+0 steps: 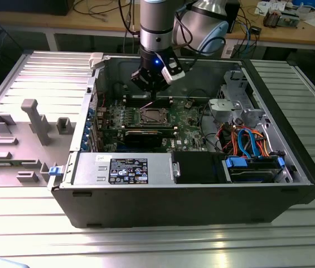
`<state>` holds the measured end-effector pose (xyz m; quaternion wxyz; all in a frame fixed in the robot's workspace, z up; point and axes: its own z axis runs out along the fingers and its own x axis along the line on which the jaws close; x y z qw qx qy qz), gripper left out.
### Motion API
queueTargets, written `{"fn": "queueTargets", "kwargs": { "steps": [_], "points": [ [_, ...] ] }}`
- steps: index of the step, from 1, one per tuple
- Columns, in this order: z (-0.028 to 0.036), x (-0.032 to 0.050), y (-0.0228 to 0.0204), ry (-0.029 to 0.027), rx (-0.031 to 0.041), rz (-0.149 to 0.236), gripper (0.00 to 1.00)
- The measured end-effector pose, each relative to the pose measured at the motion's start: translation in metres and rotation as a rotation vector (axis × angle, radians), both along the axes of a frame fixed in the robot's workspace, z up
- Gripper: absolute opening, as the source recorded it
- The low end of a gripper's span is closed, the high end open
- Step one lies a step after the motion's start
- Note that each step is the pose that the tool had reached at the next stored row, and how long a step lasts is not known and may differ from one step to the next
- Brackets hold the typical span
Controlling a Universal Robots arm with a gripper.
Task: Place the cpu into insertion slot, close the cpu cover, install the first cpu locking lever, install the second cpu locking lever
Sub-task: 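Install the first cpu locking lever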
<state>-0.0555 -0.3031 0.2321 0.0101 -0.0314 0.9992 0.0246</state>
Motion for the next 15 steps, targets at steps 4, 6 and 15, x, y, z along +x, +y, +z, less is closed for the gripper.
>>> {"fn": "queueTargets", "kwargs": {
  "steps": [4, 6, 15],
  "points": [
    [-0.0024, 0.0048, 0.0008, 0.0002, -0.0001, 0.000, 0.11],
    [-0.0039, 0.0064, 0.0009, 0.0001, 0.0000, 0.000, 0.11],
    [-0.0109, 0.0122, 0.0009, 0.0003, 0.0002, -0.010, 0.11]
  ]
}}
